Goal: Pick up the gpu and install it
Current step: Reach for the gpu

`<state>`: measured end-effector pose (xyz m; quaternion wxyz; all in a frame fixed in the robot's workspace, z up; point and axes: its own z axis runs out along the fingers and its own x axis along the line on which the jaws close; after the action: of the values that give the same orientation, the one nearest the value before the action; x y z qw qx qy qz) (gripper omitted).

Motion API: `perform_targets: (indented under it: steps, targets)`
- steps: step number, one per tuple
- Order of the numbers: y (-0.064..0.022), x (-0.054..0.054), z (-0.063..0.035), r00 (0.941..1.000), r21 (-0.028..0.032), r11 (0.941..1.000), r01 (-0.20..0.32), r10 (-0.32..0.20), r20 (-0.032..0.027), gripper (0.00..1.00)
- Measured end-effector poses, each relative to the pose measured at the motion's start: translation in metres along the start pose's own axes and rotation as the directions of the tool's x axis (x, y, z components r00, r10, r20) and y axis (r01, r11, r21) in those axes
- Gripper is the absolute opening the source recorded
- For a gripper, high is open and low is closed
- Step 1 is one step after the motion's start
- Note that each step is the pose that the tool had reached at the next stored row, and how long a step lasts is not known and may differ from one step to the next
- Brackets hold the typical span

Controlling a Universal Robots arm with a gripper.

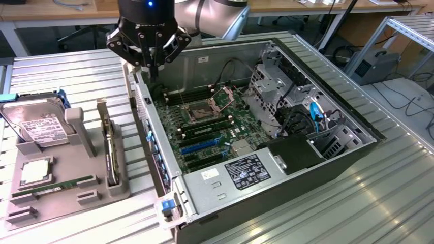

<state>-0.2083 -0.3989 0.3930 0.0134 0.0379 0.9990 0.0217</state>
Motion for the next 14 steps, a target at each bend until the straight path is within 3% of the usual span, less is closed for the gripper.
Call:
perform_targets:
  steps: [14]
  targets:
    - [-0.0010,0.013,-0.0003,1.0000,0.0000,1.0000,0.000,0.000,0.0002,0.11]
